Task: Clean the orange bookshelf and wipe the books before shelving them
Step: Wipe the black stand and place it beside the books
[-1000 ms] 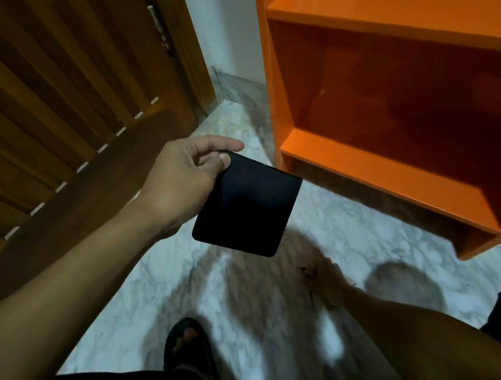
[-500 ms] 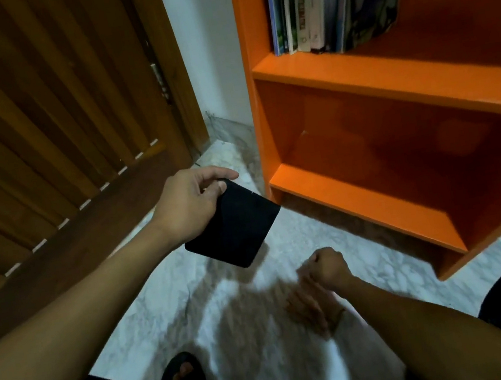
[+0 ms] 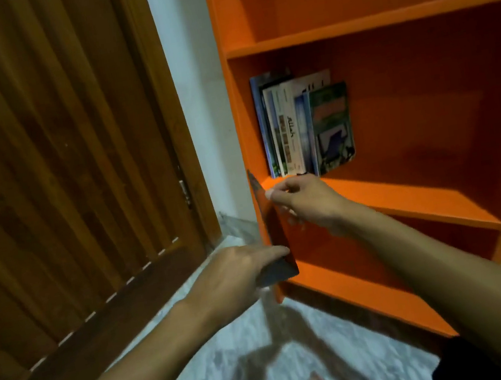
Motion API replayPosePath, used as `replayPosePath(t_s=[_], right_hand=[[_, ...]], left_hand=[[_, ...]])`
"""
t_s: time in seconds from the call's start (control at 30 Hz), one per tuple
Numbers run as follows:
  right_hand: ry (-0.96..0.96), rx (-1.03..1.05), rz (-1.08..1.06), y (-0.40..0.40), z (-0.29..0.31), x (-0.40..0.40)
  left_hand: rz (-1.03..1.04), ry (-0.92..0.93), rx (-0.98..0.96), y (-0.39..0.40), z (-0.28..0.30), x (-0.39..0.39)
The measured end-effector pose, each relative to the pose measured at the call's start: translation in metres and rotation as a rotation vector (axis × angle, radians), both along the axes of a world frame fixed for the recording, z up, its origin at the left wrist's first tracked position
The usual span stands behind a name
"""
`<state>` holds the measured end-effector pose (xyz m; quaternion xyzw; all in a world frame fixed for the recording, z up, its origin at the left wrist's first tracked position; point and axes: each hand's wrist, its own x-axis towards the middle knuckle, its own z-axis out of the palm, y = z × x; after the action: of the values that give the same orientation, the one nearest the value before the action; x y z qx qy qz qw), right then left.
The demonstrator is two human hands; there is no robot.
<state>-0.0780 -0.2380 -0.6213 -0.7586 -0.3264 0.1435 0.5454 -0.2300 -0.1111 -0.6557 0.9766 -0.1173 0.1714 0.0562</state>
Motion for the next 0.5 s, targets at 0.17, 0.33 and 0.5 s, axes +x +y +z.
replayPosePath(t_s=[0.17,0.33,0.5], right_hand=[[-0.139,-0.06,-0.095,-0.025,0.04,0.007],[-0.132,-0.044,-0.232,-0.056,0.062,0.037],[-0.178,-0.002,-0.445,-0.079,0.053,0.077]], left_hand=[[-0.169,-0.12,0.291,-0.026,0.038,0.021],[-0.3,-0.162,0.428,-0.041,0.065,0.066],[-0.274,-0.407,0.321,-0.056,0.056,0.116]])
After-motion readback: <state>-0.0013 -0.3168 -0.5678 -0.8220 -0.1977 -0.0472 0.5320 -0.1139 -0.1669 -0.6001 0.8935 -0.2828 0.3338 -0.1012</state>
